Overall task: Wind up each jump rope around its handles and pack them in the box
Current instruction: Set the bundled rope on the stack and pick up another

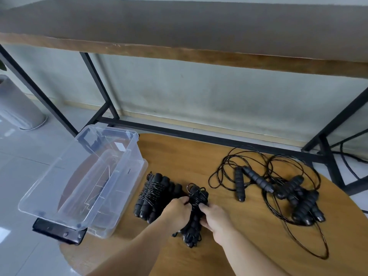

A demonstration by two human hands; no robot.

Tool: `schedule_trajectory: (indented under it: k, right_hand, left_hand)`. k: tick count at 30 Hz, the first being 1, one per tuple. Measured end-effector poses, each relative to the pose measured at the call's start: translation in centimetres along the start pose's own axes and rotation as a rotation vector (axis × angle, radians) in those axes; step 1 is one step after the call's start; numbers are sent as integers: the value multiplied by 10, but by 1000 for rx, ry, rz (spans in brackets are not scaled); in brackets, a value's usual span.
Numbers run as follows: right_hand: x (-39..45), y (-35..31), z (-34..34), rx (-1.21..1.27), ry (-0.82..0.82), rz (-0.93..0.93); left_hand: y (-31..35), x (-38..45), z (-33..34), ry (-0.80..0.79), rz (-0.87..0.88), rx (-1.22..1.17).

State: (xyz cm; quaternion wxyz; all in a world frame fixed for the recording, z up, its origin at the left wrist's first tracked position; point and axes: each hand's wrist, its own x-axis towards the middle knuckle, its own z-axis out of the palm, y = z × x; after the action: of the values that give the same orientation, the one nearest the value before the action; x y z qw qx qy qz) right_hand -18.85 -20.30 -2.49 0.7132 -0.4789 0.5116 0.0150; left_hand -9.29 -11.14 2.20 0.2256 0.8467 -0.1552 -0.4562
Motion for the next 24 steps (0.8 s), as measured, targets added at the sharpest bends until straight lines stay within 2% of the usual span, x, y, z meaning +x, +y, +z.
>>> schedule_trajectory:
  k: [5, 13, 18, 24]
  right_hand:
    - [8, 8, 12, -55, 41, 26]
    - [19, 9, 22, -241, 87, 17]
    - [20, 10, 21, -224, 82, 63]
    - [11, 1, 20, -242, 63, 51]
  left_hand:
    - [-10, 6, 6, -67, -21, 65]
    - [-22, 17, 13, -62, 14, 136]
    - [-25, 21, 12, -75, 15, 123]
    - [-21, 20, 6, -11, 32, 96]
